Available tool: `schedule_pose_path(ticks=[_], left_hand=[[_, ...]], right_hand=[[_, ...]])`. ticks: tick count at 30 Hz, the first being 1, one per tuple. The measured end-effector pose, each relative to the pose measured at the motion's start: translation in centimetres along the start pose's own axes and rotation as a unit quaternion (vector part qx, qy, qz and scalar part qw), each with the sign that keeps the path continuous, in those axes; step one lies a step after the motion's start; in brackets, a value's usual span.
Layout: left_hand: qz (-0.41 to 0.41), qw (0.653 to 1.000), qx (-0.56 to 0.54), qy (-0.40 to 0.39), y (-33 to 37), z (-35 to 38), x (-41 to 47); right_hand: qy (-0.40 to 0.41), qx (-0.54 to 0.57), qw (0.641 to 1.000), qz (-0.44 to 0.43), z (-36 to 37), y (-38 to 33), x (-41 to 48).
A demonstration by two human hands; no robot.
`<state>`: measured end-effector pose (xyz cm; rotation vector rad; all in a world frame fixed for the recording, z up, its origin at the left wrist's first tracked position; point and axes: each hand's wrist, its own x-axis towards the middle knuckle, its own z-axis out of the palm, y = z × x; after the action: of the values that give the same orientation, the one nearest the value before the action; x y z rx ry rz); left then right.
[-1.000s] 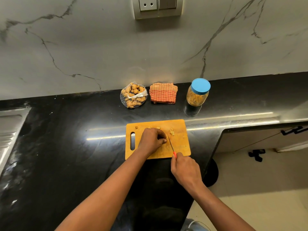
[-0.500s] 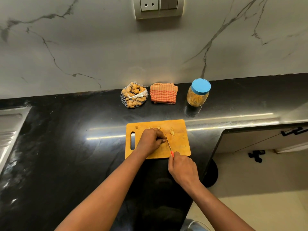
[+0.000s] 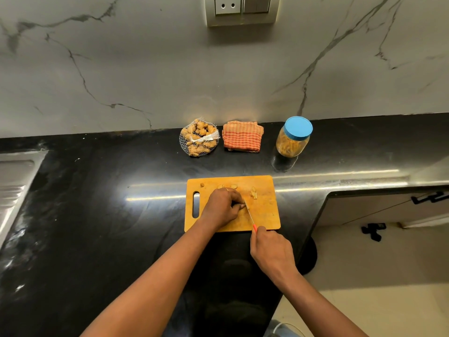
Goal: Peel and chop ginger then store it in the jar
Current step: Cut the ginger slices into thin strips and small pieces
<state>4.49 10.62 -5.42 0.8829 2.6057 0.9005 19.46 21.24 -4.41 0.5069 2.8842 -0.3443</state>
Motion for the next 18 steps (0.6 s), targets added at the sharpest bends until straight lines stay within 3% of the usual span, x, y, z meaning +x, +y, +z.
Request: schedule_pose_path(ticks=[18], left_hand=[[-0.002, 1.000, -0.007, 0.012, -0.1, 0.2, -0.3]], right_hand=[[0.033, 0.037, 0.999, -0.010, 0.0, -0.1, 0.7]])
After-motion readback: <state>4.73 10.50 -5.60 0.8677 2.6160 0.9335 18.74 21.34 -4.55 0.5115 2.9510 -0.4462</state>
